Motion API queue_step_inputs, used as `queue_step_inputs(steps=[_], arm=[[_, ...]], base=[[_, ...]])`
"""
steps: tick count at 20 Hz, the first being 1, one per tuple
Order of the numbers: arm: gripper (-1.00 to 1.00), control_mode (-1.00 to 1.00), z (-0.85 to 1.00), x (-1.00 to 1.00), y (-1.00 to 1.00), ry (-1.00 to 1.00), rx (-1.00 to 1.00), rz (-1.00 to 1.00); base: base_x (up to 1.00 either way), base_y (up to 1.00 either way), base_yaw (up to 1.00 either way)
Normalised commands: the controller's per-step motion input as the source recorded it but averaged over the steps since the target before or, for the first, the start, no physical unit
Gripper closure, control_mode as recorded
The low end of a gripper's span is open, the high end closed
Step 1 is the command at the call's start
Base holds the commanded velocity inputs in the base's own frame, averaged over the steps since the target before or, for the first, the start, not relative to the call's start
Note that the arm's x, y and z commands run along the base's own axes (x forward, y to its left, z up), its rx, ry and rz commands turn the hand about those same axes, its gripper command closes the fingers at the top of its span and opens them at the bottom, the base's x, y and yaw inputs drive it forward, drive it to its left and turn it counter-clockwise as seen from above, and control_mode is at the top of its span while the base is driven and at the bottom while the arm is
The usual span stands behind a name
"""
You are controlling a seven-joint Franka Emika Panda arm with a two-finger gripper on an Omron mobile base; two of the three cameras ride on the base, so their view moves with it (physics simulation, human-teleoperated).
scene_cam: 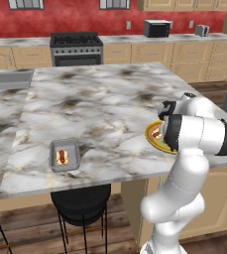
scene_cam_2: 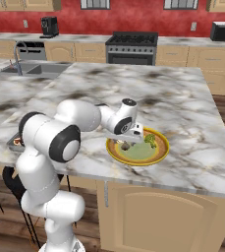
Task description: Place one cooked food and one vegetable from the large plate to each tupperware container.
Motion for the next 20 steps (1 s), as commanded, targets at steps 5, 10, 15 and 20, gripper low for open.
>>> queue_step_inputs(steps=[5,10,15,20], arm=[[-1.00,-1.00,-0.21,0.21,0.00,0.00,0.01,0.02],[-1.00,-1.00,-0.24,0.23,0.00,0.00,0.00,0.00],[-1.00,-1.00,-0.13,0.13,-0.01,0.00,0.01,0.00],[-1.00,-1.00,-0.10,0.16,0.00,0.00,0.00,0.00]], base=[[0.00,0.00,0.00],[0.00,0.00,0.00],[0.00,0.00,0.00],[0.00,0.00,0.00]])
